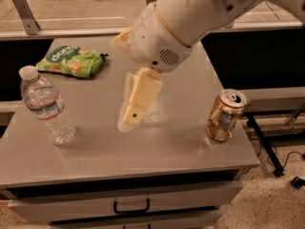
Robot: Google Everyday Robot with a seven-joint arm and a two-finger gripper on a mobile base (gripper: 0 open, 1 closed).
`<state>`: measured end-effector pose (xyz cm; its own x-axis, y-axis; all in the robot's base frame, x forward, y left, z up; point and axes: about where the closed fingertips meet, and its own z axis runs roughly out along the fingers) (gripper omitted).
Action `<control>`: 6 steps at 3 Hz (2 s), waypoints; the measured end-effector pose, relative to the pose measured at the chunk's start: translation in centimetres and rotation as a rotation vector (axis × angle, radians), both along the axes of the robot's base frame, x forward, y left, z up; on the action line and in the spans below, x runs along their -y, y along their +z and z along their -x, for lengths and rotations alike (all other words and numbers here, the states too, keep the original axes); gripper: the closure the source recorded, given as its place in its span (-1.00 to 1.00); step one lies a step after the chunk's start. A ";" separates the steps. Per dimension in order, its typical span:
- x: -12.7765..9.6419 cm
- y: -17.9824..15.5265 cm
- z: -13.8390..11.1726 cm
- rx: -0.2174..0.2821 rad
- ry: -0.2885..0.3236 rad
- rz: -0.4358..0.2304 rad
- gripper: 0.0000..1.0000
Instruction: Move water bottle near green rice chip bag
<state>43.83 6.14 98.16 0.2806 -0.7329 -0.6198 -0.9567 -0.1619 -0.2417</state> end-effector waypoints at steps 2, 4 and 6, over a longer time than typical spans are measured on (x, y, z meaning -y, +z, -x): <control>-13.5 -2.3 -1.4 -0.026 0.180 -0.253 -1.00; -17.9 -3.7 -2.7 -0.040 0.201 -0.347 -0.63; -14.9 -3.7 -3.0 -0.093 0.101 -0.332 0.28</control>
Offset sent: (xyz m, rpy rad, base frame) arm 0.0233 0.1968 -0.0352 0.3700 0.0470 0.2596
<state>46.87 21.02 94.42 0.2731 -0.4590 -0.8454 -0.9602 -0.1842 -0.2101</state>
